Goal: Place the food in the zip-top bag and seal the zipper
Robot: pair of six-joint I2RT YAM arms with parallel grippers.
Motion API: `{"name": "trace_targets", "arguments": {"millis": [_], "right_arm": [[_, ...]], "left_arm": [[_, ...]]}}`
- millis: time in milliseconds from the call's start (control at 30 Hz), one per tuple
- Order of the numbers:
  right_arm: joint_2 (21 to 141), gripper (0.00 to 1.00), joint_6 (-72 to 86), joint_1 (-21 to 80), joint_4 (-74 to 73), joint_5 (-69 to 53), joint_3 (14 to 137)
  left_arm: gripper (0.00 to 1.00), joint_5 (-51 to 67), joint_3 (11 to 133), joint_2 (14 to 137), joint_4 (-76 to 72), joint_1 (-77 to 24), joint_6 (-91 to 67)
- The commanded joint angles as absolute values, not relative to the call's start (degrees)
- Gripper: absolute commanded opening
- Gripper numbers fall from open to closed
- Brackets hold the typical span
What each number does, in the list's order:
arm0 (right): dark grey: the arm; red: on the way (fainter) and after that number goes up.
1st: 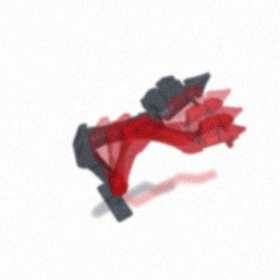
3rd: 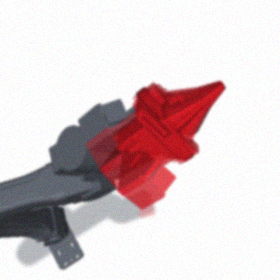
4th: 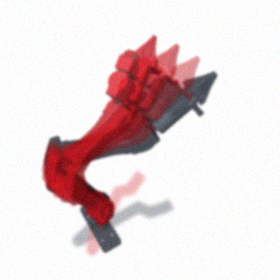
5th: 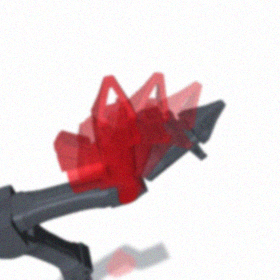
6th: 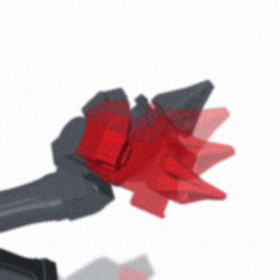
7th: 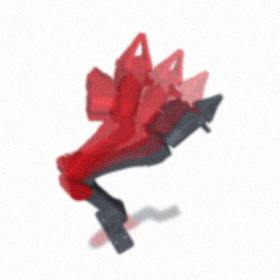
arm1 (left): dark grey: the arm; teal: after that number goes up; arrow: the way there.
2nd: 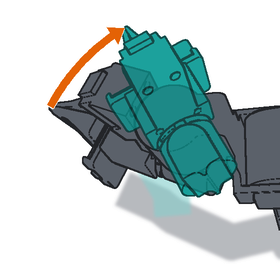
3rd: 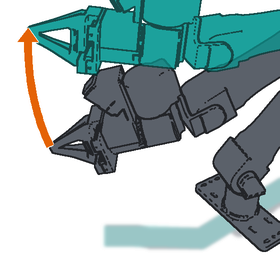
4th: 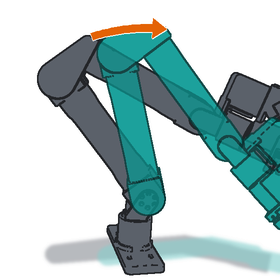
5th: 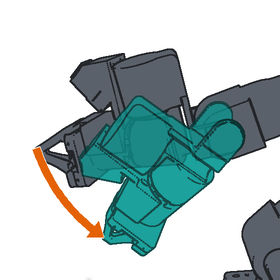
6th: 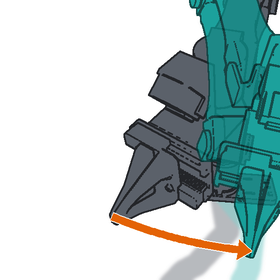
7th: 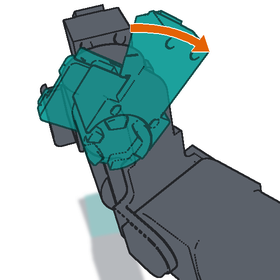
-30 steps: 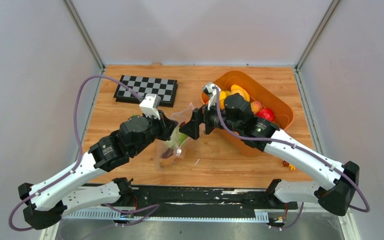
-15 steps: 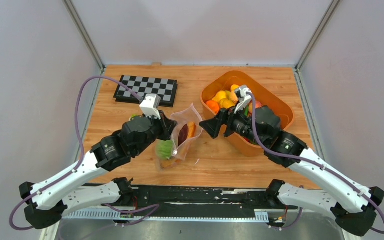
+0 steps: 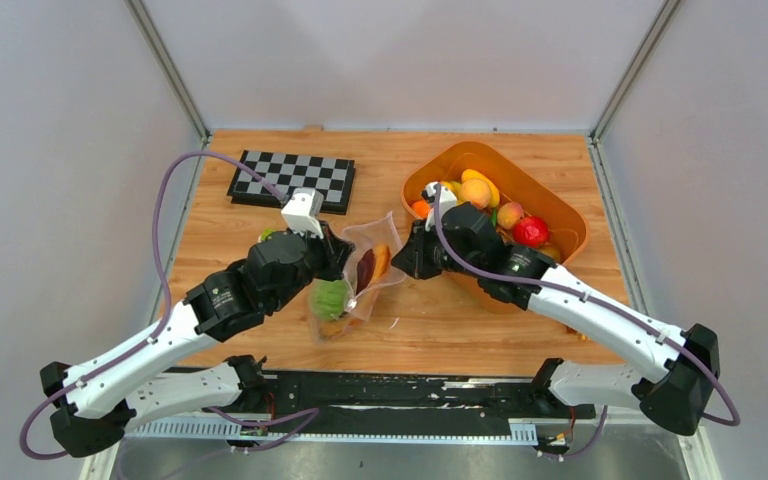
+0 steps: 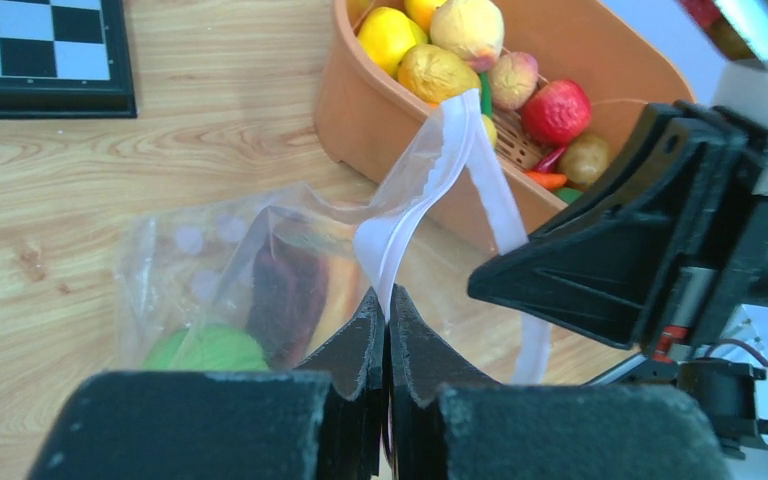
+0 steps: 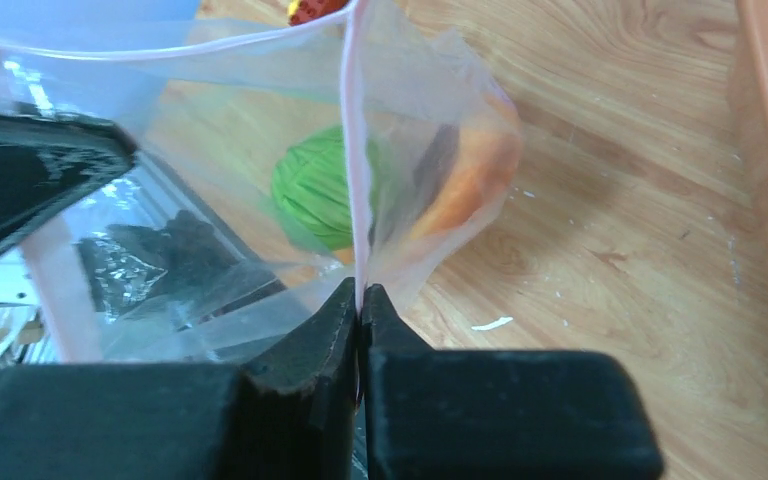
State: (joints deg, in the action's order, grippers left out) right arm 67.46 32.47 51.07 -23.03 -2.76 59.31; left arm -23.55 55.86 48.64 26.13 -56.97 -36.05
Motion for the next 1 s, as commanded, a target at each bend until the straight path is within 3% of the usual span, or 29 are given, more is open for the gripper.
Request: {"name": "trace_targets", "arguments": {"millis": [0,233,367,667,967], "right_arm": [[66.1,0.01,31.2,50.98,-17.99,-8.2,63.23],[76.9,0.0,34.53,50.99,-4.87,-31.55,69.57],[83.27,0.0,36.62,50.98,-2.19,-36.25,74.47],[80.21,0.0,32.9,49.51,-8.56,-24.73,67.74],[72.13,0.0,33.26,45.94,-16.26,-14.21,58.96]], "left_arm": [[0.05,-27.3,57.27,48.4,28.6,-56.73,-35.35],[0.05,-37.77,64.28,46.52,37.85,-56.6,-30.0],[0.04,-40.05,68.81,47.24,41.01,-56.6,-28.84],[0.04,-38.43,63.85,47.83,41.11,-56.6,-31.54],[0.03,-29.68,58.23,51.66,34.31,-56.6,-34.68]]}}
